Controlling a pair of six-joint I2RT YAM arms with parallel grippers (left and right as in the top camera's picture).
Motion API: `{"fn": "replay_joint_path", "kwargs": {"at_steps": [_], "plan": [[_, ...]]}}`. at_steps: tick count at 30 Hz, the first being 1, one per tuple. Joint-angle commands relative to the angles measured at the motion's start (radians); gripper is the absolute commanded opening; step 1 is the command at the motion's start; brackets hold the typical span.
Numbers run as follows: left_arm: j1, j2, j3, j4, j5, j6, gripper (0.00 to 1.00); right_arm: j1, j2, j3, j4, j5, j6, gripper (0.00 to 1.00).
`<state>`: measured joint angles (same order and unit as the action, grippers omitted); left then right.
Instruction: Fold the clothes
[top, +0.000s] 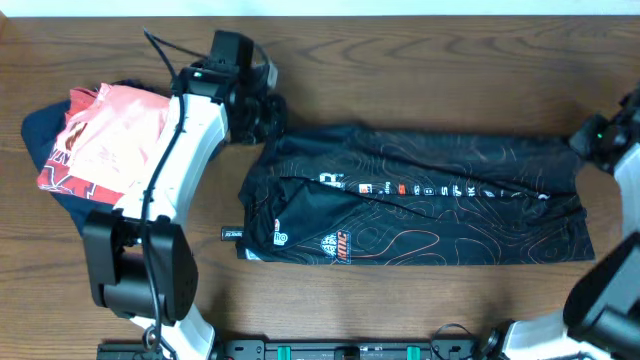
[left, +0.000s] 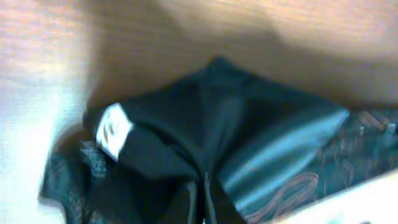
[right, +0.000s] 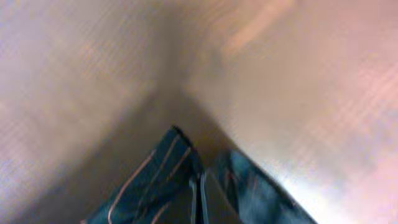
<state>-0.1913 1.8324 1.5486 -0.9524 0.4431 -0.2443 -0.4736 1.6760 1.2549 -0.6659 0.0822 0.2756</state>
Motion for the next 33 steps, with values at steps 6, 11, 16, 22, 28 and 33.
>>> {"fn": "replay_joint_path", "kwargs": {"at_steps": [6, 11, 16, 22, 28, 33], "plan": [[-0.01, 0.014, -0.051, -0.174, -0.005, -0.003, 0.06, -0.054, 0.006, -0.008, -0.192, 0.209, -0.006, 0.01], [-0.043, 0.014, -0.092, -0.203, -0.005, -0.001, 0.06, -0.111, 0.007, -0.008, -0.245, 0.21, -0.006, 0.01], [-0.069, 0.014, -0.148, -0.21, -0.006, -0.001, 0.06, -0.156, 0.007, -0.008, -0.269, 0.186, -0.006, 0.15], [-0.07, 0.014, -0.173, -0.302, -0.005, -0.001, 0.53, -0.162, 0.007, -0.008, -0.274, 0.172, -0.007, 0.41], [-0.07, 0.014, -0.173, -0.348, -0.006, 0.022, 0.55, -0.162, 0.008, -0.008, -0.277, 0.069, -0.067, 0.51], [-0.07, 0.014, -0.173, -0.331, -0.006, 0.022, 0.55, -0.161, 0.026, -0.008, -0.318, -0.005, -0.131, 0.57]]}}
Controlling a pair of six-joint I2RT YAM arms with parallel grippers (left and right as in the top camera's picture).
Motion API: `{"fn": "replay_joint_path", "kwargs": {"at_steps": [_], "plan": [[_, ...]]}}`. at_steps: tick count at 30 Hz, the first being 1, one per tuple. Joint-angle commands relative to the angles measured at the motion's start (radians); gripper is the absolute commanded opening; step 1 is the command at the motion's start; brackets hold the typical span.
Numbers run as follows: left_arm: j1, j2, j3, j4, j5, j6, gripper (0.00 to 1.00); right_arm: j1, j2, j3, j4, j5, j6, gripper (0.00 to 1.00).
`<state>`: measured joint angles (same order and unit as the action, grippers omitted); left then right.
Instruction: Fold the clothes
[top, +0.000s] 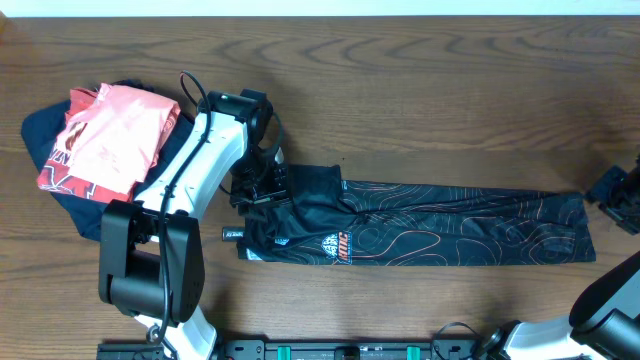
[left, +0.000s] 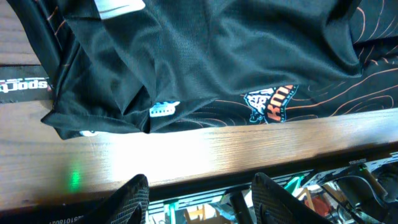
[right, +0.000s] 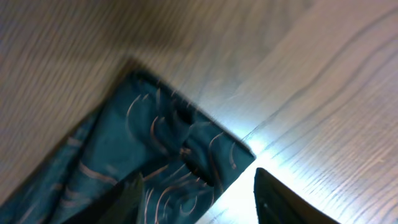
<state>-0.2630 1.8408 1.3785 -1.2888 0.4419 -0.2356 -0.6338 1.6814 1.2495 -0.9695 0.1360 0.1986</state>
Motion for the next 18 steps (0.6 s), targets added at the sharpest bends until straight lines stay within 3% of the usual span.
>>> {"fn": "replay_joint_path", "kwargs": {"at_steps": [1, 15, 18], "plan": [[0.002, 0.006, -0.003, 0.015, -0.005, 0.013, 0.55, 0.0, 0.027, -0.003, -0.027, -0.06, -0.059, 0.57], [-0.009, 0.006, -0.003, 0.183, -0.084, 0.014, 0.56, 0.0, 0.168, -0.036, -0.086, -0.074, -0.066, 0.59], [-0.039, 0.008, -0.003, 0.276, -0.084, 0.013, 0.64, 0.0, 0.178, -0.036, -0.077, -0.084, -0.066, 0.6]]}}
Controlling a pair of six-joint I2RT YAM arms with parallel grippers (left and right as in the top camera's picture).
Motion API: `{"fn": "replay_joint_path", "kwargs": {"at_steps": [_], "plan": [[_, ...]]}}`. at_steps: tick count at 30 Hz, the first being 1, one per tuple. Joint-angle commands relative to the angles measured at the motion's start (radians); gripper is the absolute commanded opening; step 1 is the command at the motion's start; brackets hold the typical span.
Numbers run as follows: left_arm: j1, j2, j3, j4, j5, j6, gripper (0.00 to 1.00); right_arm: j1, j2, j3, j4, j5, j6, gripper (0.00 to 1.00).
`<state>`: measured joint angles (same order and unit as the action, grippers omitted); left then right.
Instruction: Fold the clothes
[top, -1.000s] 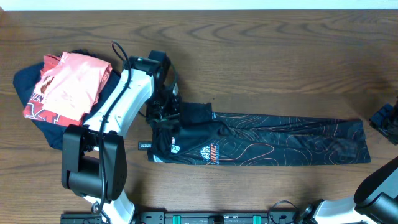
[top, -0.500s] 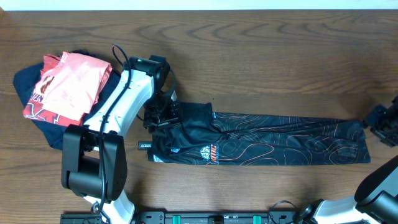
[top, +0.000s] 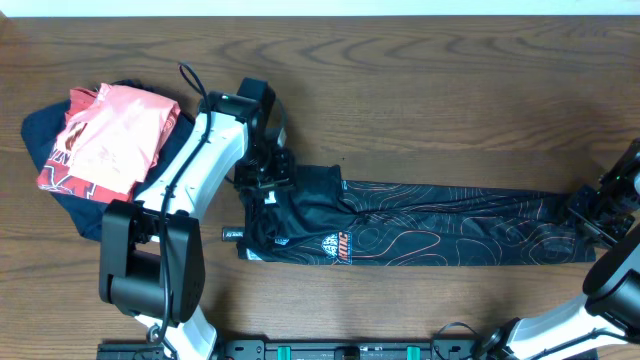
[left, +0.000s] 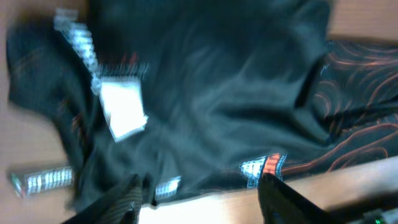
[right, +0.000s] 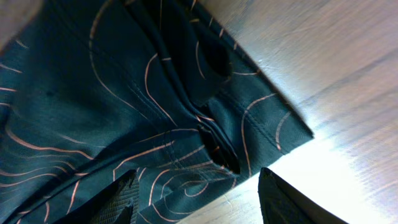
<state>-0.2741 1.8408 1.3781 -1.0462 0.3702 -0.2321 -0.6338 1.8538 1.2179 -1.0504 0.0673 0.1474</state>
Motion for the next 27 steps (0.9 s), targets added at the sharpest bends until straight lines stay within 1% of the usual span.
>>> {"fn": "replay_joint_path", "kwargs": {"at_steps": [1, 2, 3, 10, 17, 19, 21, 23, 24, 26, 27], "plan": [[-0.047, 0.012, -0.003, 0.074, -0.013, 0.01, 0.66, 0.0, 0.005, -0.005, 0.008, -0.017, -0.015, 0.6], [-0.064, 0.018, -0.003, 0.104, -0.013, 0.01, 0.67, 0.0, 0.005, -0.005, 0.01, -0.016, -0.015, 0.59], [-0.08, 0.025, -0.003, 0.132, -0.016, 0.01, 0.67, 0.0, 0.005, -0.005, 0.01, -0.016, -0.015, 0.6], [-0.163, 0.102, -0.003, 0.259, -0.017, 0.01, 0.67, 0.0, 0.005, -0.005, 0.011, -0.016, -0.014, 0.6], [-0.203, 0.199, -0.003, 0.367, -0.021, 0.01, 0.67, 0.0, 0.005, -0.005, 0.01, -0.022, -0.014, 0.6], [-0.209, 0.219, -0.003, 0.389, -0.021, 0.01, 0.66, 0.0, 0.005, -0.005, 0.01, -0.023, -0.014, 0.61], [-0.212, 0.234, -0.003, 0.404, -0.02, 0.009, 0.56, 0.0, 0.005, -0.005, 0.01, -0.023, -0.014, 0.6], [-0.212, 0.24, -0.003, 0.408, -0.019, 0.009, 0.32, 0.0, 0.005, -0.005, 0.01, -0.023, -0.014, 0.6], [-0.212, 0.24, -0.003, 0.408, -0.019, 0.01, 0.22, 0.0, 0.005, -0.005, 0.01, -0.023, -0.014, 0.6], [-0.212, 0.235, -0.002, 0.407, -0.015, 0.009, 0.06, 0.0, 0.005, -0.005, 0.011, -0.023, -0.014, 0.6], [-0.212, 0.23, -0.002, 0.404, -0.013, 0.01, 0.06, 0.0, 0.005, -0.005, 0.011, -0.023, -0.014, 0.6]]}}
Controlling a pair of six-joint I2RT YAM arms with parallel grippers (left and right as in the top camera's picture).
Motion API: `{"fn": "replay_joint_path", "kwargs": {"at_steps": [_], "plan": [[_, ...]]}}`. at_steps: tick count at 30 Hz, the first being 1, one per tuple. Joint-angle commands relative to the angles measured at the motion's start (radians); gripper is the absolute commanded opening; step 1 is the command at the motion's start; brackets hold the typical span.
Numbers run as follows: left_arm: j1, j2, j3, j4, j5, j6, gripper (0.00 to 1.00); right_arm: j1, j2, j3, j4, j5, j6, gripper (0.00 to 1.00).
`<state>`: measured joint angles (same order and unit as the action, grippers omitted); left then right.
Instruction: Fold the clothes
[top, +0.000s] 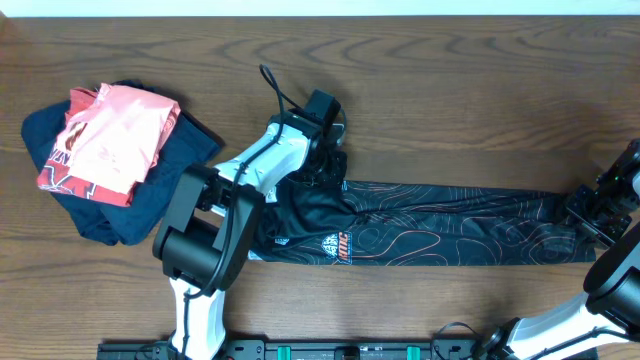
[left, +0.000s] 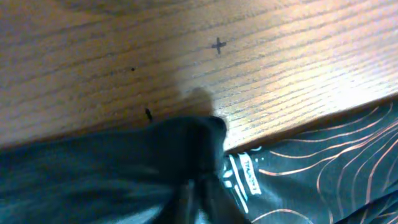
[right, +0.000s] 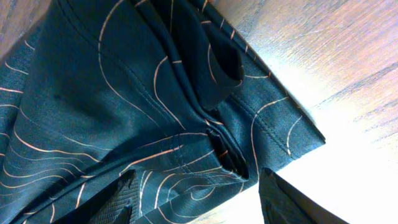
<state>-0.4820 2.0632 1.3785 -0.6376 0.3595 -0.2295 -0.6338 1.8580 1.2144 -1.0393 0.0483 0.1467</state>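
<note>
A black garment (top: 450, 225) with orange contour lines and a printed logo lies on the table as a long narrow strip, folded lengthwise. My left gripper (top: 322, 170) sits at the strip's far edge near the waist end. In the left wrist view it (left: 199, 200) is shut on a bunched ridge of the black fabric (left: 180, 134). My right gripper (top: 590, 212) is at the strip's right end. In the right wrist view it (right: 205, 205) stands open just above the hem (right: 249, 118), fingers (right: 118, 202) wide apart.
A pile of clothes (top: 100, 140), a pink printed shirt on a navy garment, lies at the far left. Bare wooden table (top: 450, 90) stretches behind the strip. A small black label (top: 232, 233) lies by the strip's left end.
My left gripper was open over the waist end at the left. Now it is further right along the far edge and shut on the fabric. The right gripper has stayed open over the hem.
First both grippers were shut on the far corners of the wider garment. Then the garment lay as a narrow strip and both grippers were open, the right one off its end. The right then stood over the hem, and now the left grips the far edge.
</note>
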Motion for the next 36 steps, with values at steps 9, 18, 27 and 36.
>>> {"fn": "replay_joint_path", "kwargs": {"at_steps": [9, 18, 27, 36], "plan": [[-0.006, -0.09, -0.002, -0.061, 0.068, 0.007, 0.06, 0.0, 0.001, -0.001, 0.003, -0.004, -0.014, 0.61], [-0.105, -0.183, -0.002, -0.135, 0.251, -0.003, 0.06, 0.0, 0.001, -0.001, 0.001, -0.004, -0.014, 0.61], [-0.286, -0.179, -0.018, -0.157, 0.194, -0.023, 0.06, 0.0, 0.001, -0.001, 0.001, -0.004, -0.014, 0.61], [-0.237, -0.185, 0.009, -0.142, 0.031, -0.023, 0.6, 0.0, 0.001, -0.005, -0.004, -0.004, -0.074, 0.65]]}}
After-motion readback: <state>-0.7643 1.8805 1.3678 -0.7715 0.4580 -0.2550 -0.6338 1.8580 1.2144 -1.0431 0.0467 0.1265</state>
